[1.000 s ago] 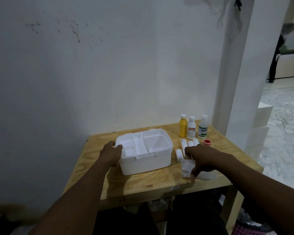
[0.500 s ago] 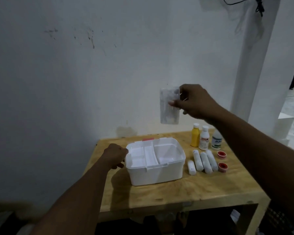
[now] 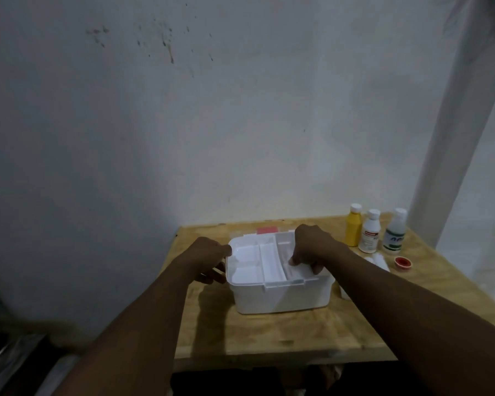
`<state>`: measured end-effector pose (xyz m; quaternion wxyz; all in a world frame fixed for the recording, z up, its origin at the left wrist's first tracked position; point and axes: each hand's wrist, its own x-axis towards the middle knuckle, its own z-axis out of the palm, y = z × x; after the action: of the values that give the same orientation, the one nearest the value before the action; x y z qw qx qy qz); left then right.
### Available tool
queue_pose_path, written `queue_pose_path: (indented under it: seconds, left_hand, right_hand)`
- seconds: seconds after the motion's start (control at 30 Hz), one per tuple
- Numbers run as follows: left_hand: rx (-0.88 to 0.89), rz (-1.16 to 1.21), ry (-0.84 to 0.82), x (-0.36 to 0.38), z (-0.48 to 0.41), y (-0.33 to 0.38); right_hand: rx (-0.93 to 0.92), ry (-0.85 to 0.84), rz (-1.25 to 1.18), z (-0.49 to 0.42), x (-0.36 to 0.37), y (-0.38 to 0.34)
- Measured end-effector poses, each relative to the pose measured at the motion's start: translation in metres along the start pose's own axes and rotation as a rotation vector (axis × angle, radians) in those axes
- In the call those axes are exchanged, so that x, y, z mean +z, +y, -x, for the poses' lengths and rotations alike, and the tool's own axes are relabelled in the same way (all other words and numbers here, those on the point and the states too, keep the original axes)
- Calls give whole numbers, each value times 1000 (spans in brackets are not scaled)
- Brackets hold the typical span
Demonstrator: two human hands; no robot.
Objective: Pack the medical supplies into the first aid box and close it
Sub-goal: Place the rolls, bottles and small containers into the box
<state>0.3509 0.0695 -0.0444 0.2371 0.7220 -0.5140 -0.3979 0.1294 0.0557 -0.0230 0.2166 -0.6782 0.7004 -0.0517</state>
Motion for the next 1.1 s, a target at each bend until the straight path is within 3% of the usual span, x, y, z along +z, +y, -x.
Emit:
queue_pose_path:
  seconds: [0.17,0.27,0.4,0.53,0.67,0.83,1.1]
  left_hand:
    - [-15,22,-37,-1,1,2]
    - [-30,78,-57,-1,3,2]
    - [-33,112,-68,-2,4,2]
    - [-26,128,-85,-3,5,1]
    - [-26,140,-88,-3,5,0]
    - [-26,151,-86,-3,5,-2]
    - [-20,158,-87,-1,3,-1]
  right_hand:
    - [15,-71,23,-17,12,0]
    - [4,-52,143,-17,15,0]
    - [63,-45,107,-14,12,-3]
    - [172,-129,-54,-17,8,-8]
    - [302,-263,-381,-26,11,-7]
    - [295,-287,-739,-30,22,-3]
    - [295,-380,-1004,-36,36,-2]
